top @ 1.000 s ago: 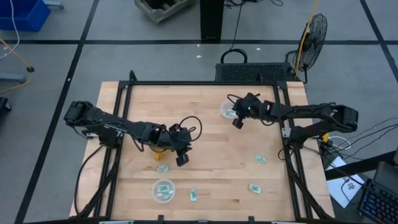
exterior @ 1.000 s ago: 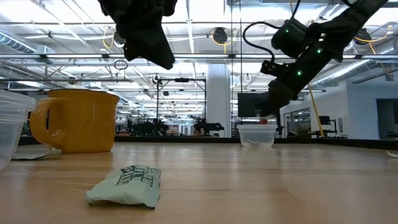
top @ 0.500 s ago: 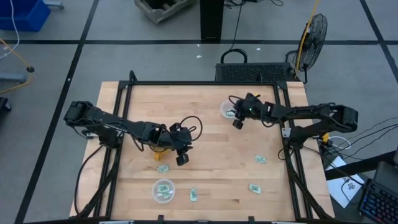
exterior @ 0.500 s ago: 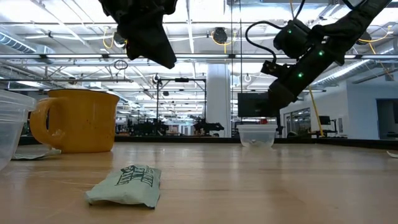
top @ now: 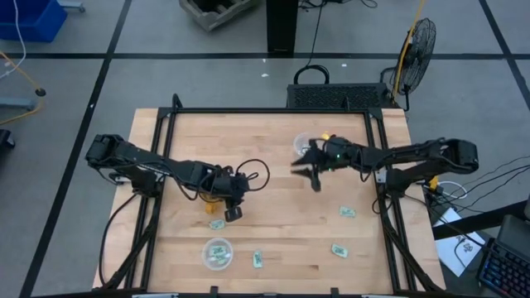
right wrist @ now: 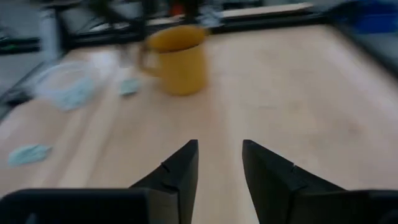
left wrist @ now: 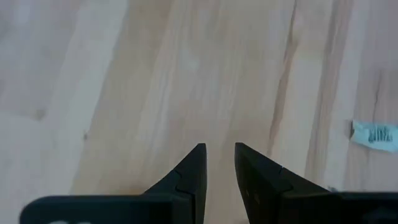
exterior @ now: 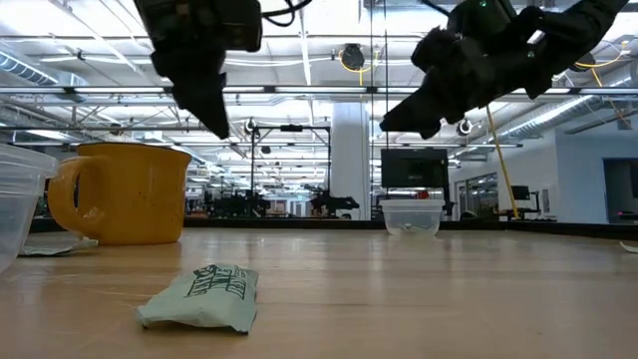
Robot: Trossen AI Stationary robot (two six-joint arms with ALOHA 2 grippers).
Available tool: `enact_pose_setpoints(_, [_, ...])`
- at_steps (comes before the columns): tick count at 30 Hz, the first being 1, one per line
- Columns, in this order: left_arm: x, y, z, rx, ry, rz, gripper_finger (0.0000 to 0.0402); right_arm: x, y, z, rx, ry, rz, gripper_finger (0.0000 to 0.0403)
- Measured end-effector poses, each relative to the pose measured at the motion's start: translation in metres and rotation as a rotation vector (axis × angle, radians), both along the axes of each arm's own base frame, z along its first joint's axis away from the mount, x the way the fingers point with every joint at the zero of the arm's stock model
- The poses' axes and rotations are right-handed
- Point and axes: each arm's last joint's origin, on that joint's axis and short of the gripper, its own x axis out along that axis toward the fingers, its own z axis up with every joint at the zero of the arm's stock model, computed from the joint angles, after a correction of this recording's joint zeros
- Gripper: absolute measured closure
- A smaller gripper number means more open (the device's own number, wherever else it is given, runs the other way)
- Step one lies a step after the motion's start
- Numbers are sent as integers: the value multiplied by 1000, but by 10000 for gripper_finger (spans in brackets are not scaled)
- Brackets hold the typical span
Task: Pick and place items into bin
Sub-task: Put the green stevia packet into the bottom transparent bin
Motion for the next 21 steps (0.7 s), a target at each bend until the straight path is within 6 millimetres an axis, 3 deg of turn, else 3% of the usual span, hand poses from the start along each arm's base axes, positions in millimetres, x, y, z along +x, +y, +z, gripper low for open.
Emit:
enact_pose_setpoints(9, [-9,-20,-4,-105,67,-52,314,3,30,0,-78,-6,152,287])
enact_pose_setpoints(16, [-25,-36,-29,-29,111,-251,314,-1,33,-7,-81,12,161,287])
enact_pose_setpoints(21, [-26,-37,-37,-21,91,-280,314,-10,33,-23,-92,53,168,287])
